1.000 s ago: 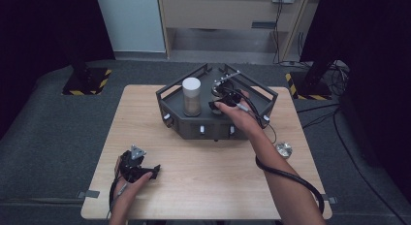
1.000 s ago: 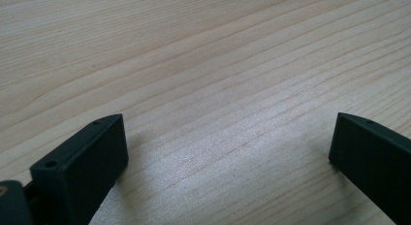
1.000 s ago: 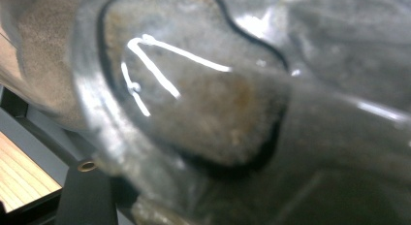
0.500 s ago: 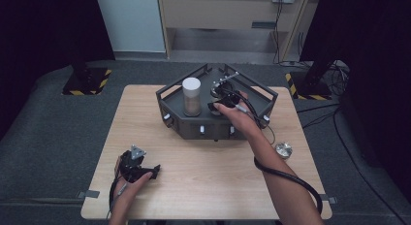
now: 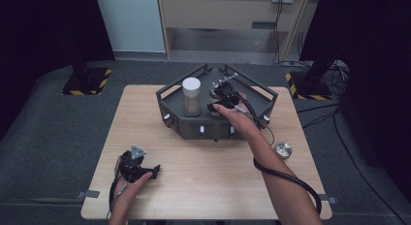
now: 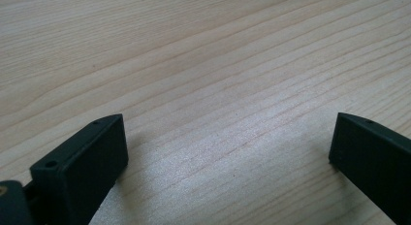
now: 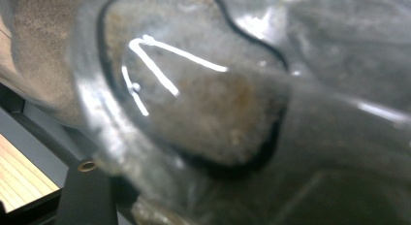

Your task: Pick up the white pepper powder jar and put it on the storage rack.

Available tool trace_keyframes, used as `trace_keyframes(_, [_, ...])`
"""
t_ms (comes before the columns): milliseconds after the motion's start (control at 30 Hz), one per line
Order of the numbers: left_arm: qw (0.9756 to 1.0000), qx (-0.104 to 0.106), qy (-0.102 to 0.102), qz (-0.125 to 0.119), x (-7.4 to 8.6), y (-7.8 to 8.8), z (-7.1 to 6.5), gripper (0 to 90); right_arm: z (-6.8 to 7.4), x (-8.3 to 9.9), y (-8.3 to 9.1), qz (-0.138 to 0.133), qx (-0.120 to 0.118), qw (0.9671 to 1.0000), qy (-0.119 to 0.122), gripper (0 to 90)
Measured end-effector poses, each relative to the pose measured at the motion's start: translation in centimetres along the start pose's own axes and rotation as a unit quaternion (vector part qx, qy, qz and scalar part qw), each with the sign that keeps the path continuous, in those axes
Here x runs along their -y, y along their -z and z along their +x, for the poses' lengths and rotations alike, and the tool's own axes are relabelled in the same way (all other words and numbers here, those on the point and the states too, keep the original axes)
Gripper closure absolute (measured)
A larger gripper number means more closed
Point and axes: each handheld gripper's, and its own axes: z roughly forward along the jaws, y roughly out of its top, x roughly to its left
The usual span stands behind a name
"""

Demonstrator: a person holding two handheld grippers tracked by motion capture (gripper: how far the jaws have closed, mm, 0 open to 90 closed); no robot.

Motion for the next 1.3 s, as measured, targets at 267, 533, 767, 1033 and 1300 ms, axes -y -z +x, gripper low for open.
trace_keyframes(267, [1.0000, 0.000, 0.000, 0.000, 0.0, 0.0, 0.0, 0.0, -0.1, 0.1, 0.0, 0.000, -0.002, 1.0000, -0.001, 30.6])
trace_keyframes(533, [1.0000, 0.000, 0.000, 0.000, 0.0, 0.0, 0.0, 0.0, -0.1, 0.3, 0.0, -0.004, -0.001, 1.0000, -0.004, 30.5])
trace_keyframes(767, [1.0000, 0.000, 0.000, 0.000, 0.0, 0.0, 0.0, 0.0, -0.1, 0.4, -0.1, -0.006, -0.003, 1.0000, -0.006, 30.1])
trace_keyframes(1033, [1.0000, 0.000, 0.000, 0.000, 0.0, 0.0, 0.0, 0.0, -0.5, 0.6, 0.2, -0.013, -0.006, 0.9998, -0.013, 20.7])
trace_keyframes(1300, [1.0000, 0.000, 0.000, 0.000, 0.0, 0.0, 0.0, 0.0, -1.0, 1.4, 1.6, -0.028, -0.012, 0.9995, -0.013, 12.7])
